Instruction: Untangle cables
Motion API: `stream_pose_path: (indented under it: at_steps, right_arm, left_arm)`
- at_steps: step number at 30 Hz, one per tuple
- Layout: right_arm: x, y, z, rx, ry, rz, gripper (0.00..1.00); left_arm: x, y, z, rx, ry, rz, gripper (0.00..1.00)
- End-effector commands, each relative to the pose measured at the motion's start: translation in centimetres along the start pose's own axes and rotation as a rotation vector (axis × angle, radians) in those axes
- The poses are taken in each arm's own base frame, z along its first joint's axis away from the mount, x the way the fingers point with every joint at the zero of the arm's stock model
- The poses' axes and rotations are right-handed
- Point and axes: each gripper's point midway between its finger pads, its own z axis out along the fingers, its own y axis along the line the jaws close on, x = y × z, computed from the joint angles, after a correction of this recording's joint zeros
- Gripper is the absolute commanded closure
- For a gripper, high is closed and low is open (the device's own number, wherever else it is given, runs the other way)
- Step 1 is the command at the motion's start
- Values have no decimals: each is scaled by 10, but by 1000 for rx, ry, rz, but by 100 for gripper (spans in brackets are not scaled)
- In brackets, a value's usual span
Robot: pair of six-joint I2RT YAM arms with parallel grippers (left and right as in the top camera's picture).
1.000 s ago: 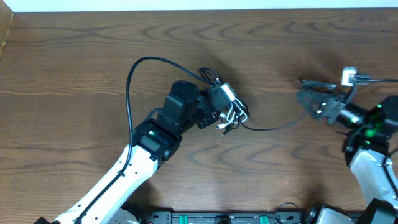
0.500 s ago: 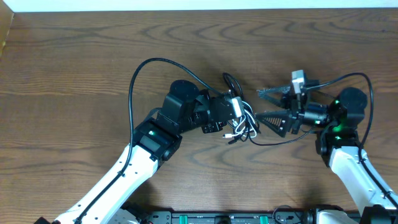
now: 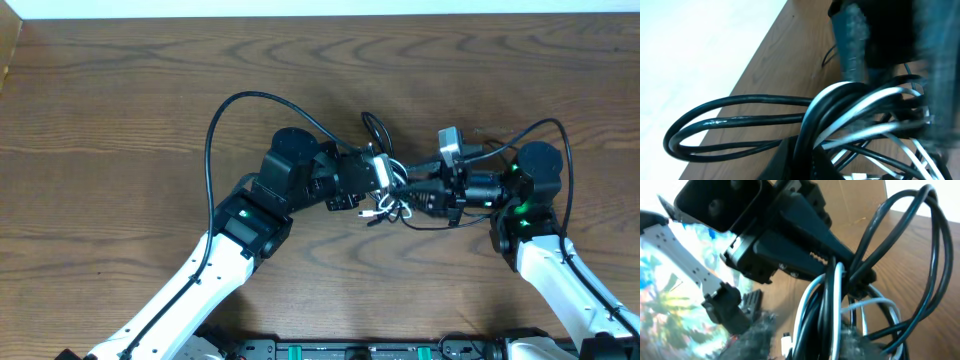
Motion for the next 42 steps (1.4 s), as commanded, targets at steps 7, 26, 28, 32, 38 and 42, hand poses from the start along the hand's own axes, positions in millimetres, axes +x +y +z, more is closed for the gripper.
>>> stream_pose_path:
  at_steps: [7,26,28,32,38,42]
  right_arm:
    - [-7,-11,-14,52,-24,-13,99]
    - [-79,19,-54,110,-180,-188,99]
    - [-81,20,-55,109,-195,-140,99]
    - [-84,18,-55,107,-218,-34,99]
    - [-86,18,-56,96,-233,98,99]
    - [-82,20,-54,82,-213,111,99]
  left_arm:
    - [-4,27,-8,-129,37,15,92]
    - [-58,53,-64,-238,-187,-360,8]
    - [-66,47,-64,-196,-216,-343,8]
    - [-79,27,-63,-75,-267,-255,8]
    - [-86,7,-72,105,-345,-194,8]
    - [-83,0,-79,221,-385,-198,8]
